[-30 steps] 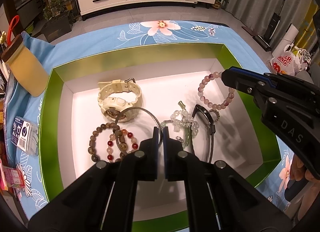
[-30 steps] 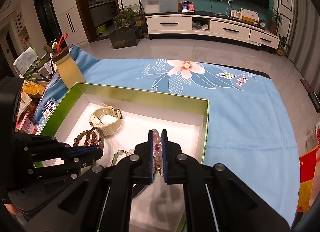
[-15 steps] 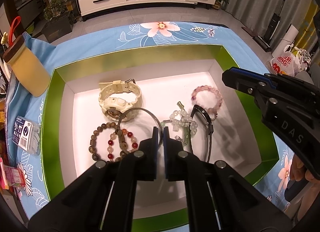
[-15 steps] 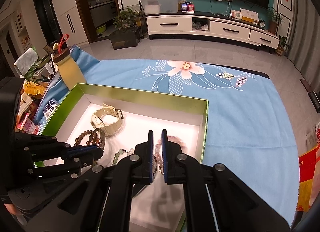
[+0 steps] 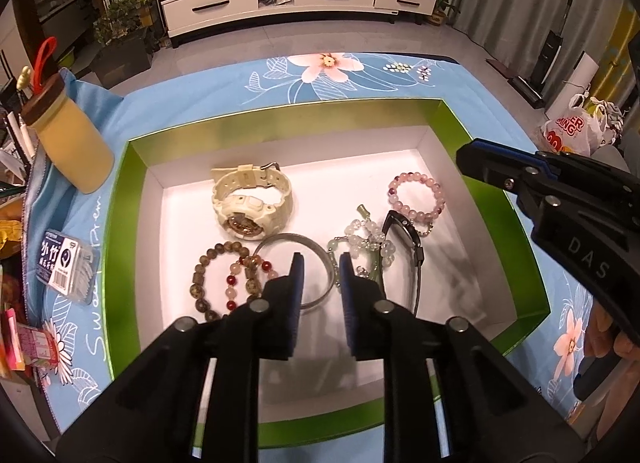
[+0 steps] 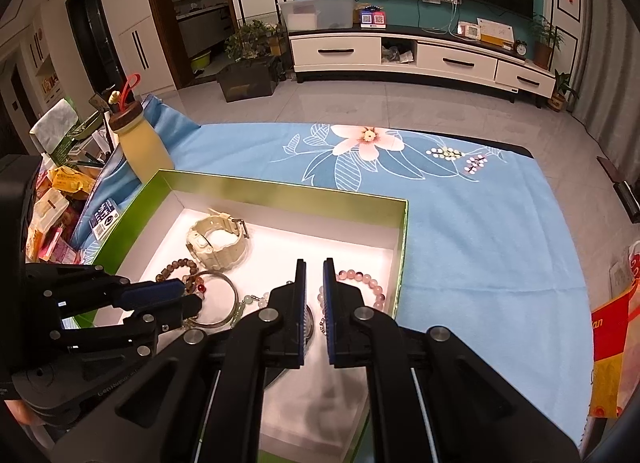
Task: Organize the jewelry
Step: 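Lift both open tools up away from the green box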
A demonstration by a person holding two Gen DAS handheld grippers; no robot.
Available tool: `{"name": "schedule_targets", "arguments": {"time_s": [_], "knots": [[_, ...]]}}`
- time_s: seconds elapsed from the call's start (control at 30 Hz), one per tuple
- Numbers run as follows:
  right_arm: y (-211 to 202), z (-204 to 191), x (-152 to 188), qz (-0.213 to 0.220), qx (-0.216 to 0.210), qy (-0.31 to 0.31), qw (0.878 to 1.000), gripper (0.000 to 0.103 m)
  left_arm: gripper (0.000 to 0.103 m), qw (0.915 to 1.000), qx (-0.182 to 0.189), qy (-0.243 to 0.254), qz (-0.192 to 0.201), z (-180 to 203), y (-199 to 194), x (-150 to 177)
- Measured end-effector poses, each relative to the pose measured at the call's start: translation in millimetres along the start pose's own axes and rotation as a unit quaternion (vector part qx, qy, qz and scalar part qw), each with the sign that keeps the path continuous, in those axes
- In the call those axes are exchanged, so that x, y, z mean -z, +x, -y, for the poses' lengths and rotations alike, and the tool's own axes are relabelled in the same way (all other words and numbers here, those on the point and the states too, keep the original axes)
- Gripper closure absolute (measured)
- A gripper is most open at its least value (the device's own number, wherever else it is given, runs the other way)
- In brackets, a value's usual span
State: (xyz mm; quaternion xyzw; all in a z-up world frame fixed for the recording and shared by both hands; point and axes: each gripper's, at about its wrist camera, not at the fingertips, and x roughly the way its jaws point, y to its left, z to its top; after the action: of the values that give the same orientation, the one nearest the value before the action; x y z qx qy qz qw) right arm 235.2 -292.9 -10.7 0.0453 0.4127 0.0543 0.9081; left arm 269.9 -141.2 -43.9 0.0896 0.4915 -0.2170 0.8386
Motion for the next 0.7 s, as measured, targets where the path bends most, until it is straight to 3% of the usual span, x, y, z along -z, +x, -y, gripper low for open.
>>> {"name": "schedule_targets", "arguments": {"time_s": [0.1, 0.23, 0.53, 0.63, 0.7], "knots": [[-5, 0, 0, 0.0, 0.001, 0.001, 1.0, 0.092, 0.071, 1.0, -0.007, -0.001, 0.004, -1, -7, 2], [-12, 0, 0, 0.003, -0.001, 0.004, 1.0, 0.086, 0.048, 0.9998, -0.016, -0.003, 0.014, -3, -18, 2], [-37, -3, 3, 0.009, 0.004, 0.01, 1.0, 0.034, 0.015, 0.9976, -0.053, -0.01, 0.043, -10, -48, 5], [-46, -3, 4, 0.007, 0.005, 0.015, 1.0, 0.02, 0.007, 0.9966, -0.064, -0.014, 0.051, -14, -59, 7], [-51, -3, 5, -0.001, 0.004, 0.019, 1.0, 0.004, 0.004, 0.9961, -0.067, -0.021, 0.054, -17, -66, 9]]}}
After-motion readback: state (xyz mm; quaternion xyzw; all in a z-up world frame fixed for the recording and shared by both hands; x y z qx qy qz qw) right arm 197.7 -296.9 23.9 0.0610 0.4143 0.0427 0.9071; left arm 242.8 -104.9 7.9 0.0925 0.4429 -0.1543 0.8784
